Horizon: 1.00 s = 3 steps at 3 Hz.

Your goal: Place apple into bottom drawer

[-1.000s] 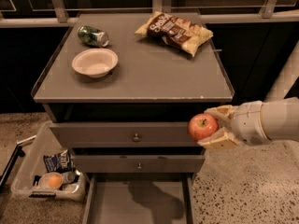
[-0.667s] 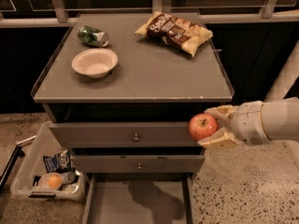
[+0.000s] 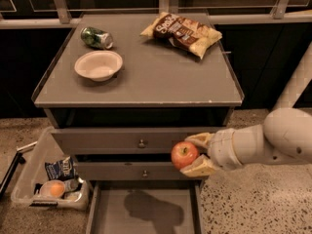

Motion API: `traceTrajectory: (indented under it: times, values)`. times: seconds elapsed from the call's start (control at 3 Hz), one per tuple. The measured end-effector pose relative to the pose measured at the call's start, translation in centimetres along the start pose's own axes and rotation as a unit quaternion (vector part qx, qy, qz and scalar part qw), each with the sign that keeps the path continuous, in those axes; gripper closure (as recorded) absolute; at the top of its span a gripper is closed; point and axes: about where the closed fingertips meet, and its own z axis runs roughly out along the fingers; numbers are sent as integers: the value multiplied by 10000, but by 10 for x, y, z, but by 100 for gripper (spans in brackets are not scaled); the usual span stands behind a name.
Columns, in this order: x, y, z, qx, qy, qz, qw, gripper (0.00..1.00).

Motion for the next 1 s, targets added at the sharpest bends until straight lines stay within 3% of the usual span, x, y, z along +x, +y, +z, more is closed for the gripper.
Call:
traceTrajectory:
  times: [0.33,0.67,1.0]
  values:
    - [23,16,43,-58,-158,26,9999,100]
    - [54,16,74,223,-275,31,9994,100]
    - [87,3,94,517,-429,292,9973,100]
